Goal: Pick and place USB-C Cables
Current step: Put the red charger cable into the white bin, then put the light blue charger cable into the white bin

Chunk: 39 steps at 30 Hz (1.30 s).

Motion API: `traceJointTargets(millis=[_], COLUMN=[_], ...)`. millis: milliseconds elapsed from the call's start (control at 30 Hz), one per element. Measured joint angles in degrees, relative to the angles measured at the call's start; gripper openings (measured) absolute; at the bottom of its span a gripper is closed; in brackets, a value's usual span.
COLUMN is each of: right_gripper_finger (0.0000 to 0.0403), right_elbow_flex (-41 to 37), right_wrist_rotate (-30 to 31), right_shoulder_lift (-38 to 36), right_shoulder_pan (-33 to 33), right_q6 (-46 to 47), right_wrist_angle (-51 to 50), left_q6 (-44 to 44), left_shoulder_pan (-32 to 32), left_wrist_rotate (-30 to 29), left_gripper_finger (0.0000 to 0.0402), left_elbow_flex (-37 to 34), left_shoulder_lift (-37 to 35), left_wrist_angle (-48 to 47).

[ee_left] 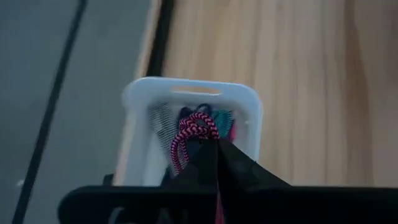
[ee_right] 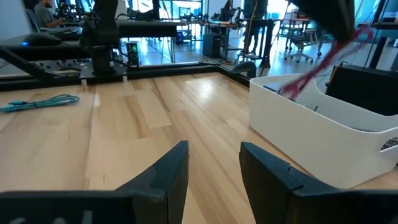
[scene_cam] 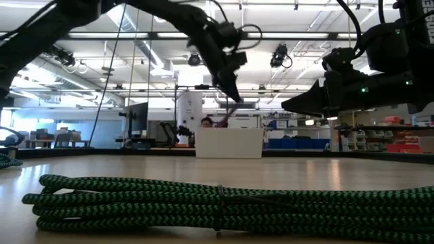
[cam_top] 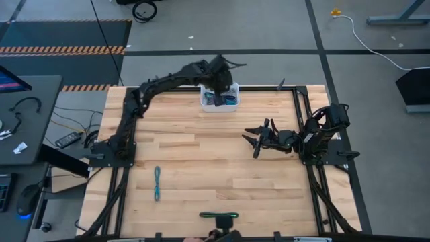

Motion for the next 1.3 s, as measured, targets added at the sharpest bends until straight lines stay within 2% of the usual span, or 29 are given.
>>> traceJointTargets(millis=[233,333,433,567,700,800,867,967,1033,1200,1300], right_gripper_finger=[0.0148,0.0148,0.0148,0.0148,0.0148,0.0148,0.0148,0.0148,0.0148,0.0148,0.0148], right_elbow_flex=[0.04,0.16,0.33,0.67,0.70,0.70,0.70,0.70,0.70,0.68,0.68], right_wrist_rotate=[1.10,2.49,2.95,2.97,2.95,2.97,2.98,2.98,2.99,2.97,2.97], right_shoulder_lift=[0.01,0.01,0.01,0.01,0.01,0.00,0.01,0.00,0.01,0.01,0.00], right_shoulder_pan=[0.00,0.00,-0.02,-0.42,-0.71,-0.76,-0.76,-0.77,-0.80,-1.03,-1.09], right_q6=[0.27,1.01,1.02,1.16,1.20,1.20,1.17,1.17,1.20,1.18,1.09], right_wrist_angle=[0.00,0.00,0.00,0.02,0.02,0.00,0.02,0.00,0.00,-0.07,-0.10], left_q6=[5.10,6.12,8.19,9.37,8.02,5.76,4.77,4.75,2.61,-9.94,-17.18], left_shoulder_pan=[-1.37,-1.74,-1.94,-1.93,-1.99,-2.45,-3.06,-3.45,-3.14,-1.59,-1.33], left_wrist_rotate=[0.76,-2.06,-2.91,-3.19,-7.70,-11.03,-11.47,-12.25,-12.19,-10.83,-10.86], left_gripper_finger=[0.0002,0.0019,0.0056,0.0127,0.0196,0.0231,0.0244,0.0249,0.0246,0.0221,0.0203], left_elbow_flex=[0.00,0.03,0.02,1.80,8.53,15.97,15.04,13.39,13.27,13.13,10.76], left_shoulder_lift=[5.97,6.99,7.24,7.24,7.24,7.23,5.13,2.99,2.85,2.85,2.67], left_wrist_angle=[1.16,1.62,1.57,0.45,-5.03,-12.67,-12.34,-12.89,-17.89,-28.79,-31.54])
